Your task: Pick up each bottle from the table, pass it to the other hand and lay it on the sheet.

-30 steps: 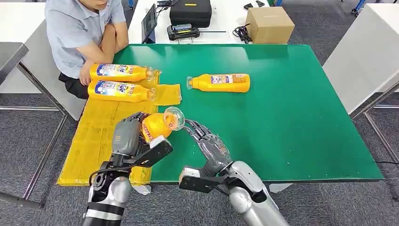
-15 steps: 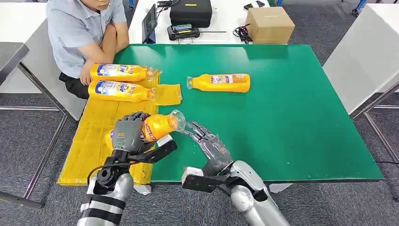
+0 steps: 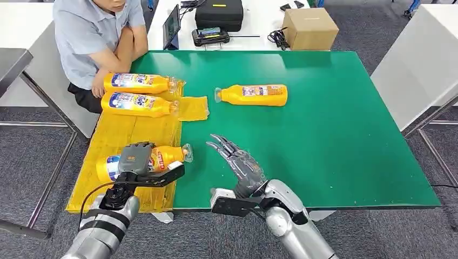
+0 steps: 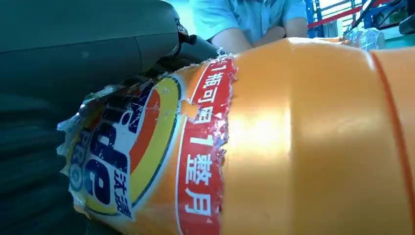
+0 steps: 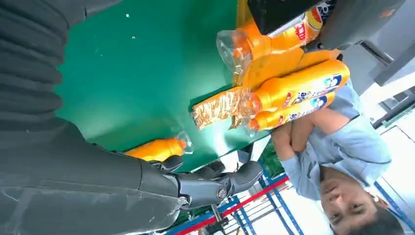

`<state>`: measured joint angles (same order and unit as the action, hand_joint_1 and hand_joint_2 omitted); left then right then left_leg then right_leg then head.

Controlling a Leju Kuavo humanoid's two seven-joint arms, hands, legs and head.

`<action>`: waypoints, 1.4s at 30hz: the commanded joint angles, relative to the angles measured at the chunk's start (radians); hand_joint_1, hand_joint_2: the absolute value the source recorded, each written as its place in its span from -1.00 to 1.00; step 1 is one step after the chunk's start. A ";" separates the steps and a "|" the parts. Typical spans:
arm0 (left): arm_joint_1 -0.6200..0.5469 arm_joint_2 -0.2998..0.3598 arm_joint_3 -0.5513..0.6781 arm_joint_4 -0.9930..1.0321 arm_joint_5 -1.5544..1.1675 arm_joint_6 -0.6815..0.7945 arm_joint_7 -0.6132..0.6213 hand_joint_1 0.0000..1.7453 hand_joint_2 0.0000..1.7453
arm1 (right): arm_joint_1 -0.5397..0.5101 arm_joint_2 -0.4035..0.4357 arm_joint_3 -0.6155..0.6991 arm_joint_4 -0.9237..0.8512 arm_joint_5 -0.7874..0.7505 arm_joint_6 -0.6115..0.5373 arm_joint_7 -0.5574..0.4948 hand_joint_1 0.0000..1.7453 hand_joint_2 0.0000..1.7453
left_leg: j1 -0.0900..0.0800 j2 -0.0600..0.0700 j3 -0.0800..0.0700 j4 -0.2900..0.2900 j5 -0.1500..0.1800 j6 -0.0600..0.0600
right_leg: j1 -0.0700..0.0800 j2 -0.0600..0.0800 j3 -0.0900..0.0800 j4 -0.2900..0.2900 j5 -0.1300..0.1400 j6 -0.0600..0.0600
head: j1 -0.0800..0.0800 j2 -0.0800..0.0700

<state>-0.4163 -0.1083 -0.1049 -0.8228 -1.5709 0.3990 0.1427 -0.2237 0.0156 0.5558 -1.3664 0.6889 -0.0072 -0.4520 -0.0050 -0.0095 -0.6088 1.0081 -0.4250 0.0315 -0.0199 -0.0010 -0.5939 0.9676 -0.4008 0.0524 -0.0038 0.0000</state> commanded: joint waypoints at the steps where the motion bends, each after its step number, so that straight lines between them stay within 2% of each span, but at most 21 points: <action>1: -0.045 0.056 -0.041 0.129 0.000 -0.010 0.018 1.00 1.00 | -0.045 -0.017 0.038 0.060 -0.005 0.008 -0.003 -1.00 1.00 | 0.001 0.004 0.005 0.000 -0.001 -0.002 | 0.002 0.003 0.004 0.000 0.000 -0.003 | 0.000 0.000; 2: -0.052 0.072 -0.081 0.144 0.000 -0.010 0.038 1.00 1.00 | -0.047 -0.020 0.043 0.059 -0.008 0.008 -0.004 -1.00 1.00 | 0.001 0.003 0.004 -0.001 -0.001 -0.002 | 0.001 0.003 0.003 -0.001 0.000 -0.002 | 0.000 0.000; 6: -0.061 0.063 -0.040 0.172 0.000 -0.007 -0.006 1.00 1.00 | -0.048 -0.023 0.046 0.061 -0.014 0.009 -0.006 -1.00 1.00 | 0.001 0.004 0.006 -0.001 -0.001 -0.003 | 0.002 0.003 0.005 -0.001 0.000 -0.003 | 0.000 0.000; 7: -0.061 0.060 -0.035 0.175 0.000 -0.009 -0.024 0.80 1.00 | -0.048 -0.023 0.046 0.061 -0.016 0.008 -0.007 -1.00 1.00 | 0.001 0.003 0.006 -0.001 -0.001 -0.002 | 0.001 0.003 0.004 -0.001 0.000 -0.002 | 0.000 0.000; 8: -0.058 0.056 -0.027 0.172 0.000 -0.003 -0.031 -0.28 1.00 | -0.048 -0.024 0.046 0.061 -0.016 0.008 -0.007 -1.00 1.00 | 0.002 0.004 0.007 -0.001 -0.001 -0.003 | 0.002 0.003 0.006 0.000 -0.001 -0.003 | 0.000 0.000; 10: -0.058 0.049 -0.012 0.178 0.000 -0.003 -0.041 -0.94 1.00 | -0.049 -0.025 0.046 0.062 -0.018 0.007 -0.008 -1.00 1.00 | 0.001 0.003 0.006 -0.001 0.000 -0.001 | 0.001 0.002 0.004 0.000 0.000 -0.002 | 0.000 0.000; 11: -0.060 0.051 -0.015 0.182 0.000 -0.002 -0.043 -1.00 1.00 | -0.050 -0.025 0.046 0.063 -0.019 0.007 -0.009 -1.00 1.00 | 0.001 0.003 0.007 -0.001 -0.001 -0.002 | 0.002 0.002 0.005 0.000 0.000 -0.002 | 0.000 0.000; 17: -0.070 0.048 -0.009 0.209 0.000 -0.013 -0.059 -1.00 1.00 | -0.058 -0.024 0.047 0.073 -0.022 0.006 -0.012 -1.00 1.00 | 0.001 0.002 0.007 -0.001 0.000 -0.001 | 0.001 0.002 0.006 0.001 0.000 -0.002 | 0.000 0.000; 29: -0.094 0.012 0.112 0.312 0.026 -0.111 -0.130 -1.00 1.00 | -0.080 -0.007 0.039 0.123 -0.025 -0.001 -0.026 -1.00 1.00 | 0.000 0.002 0.012 -0.001 0.001 -0.001 | 0.001 0.002 0.010 0.000 0.001 -0.002 | 0.000 0.000; 32: -0.100 -0.002 0.159 0.330 0.065 -0.106 -0.190 -1.00 1.00 | -0.084 -0.009 0.035 0.133 -0.029 -0.002 -0.033 -1.00 1.00 | 0.001 0.003 0.014 -0.002 0.001 -0.002 | 0.001 0.003 0.013 -0.001 0.001 -0.003 | 0.000 0.000; 42: -0.103 -0.012 0.163 0.308 0.051 -0.077 -0.205 -1.00 1.00 | -0.083 -0.011 0.035 0.127 -0.030 -0.001 -0.035 -1.00 1.00 | 0.001 0.002 0.016 -0.002 0.001 -0.002 | 0.001 0.002 0.015 0.000 0.001 -0.003 | 0.000 0.000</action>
<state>-0.5368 -0.1038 0.0099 -0.5982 -1.5023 0.3128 -0.0518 -0.2623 0.0130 0.5612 -1.3066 0.6611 -0.0084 -0.4822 -0.0053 -0.0113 -0.5940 1.0074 -0.4232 0.0318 -0.0202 -0.0020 -0.5791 0.9685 -0.4008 0.0522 -0.0038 0.0000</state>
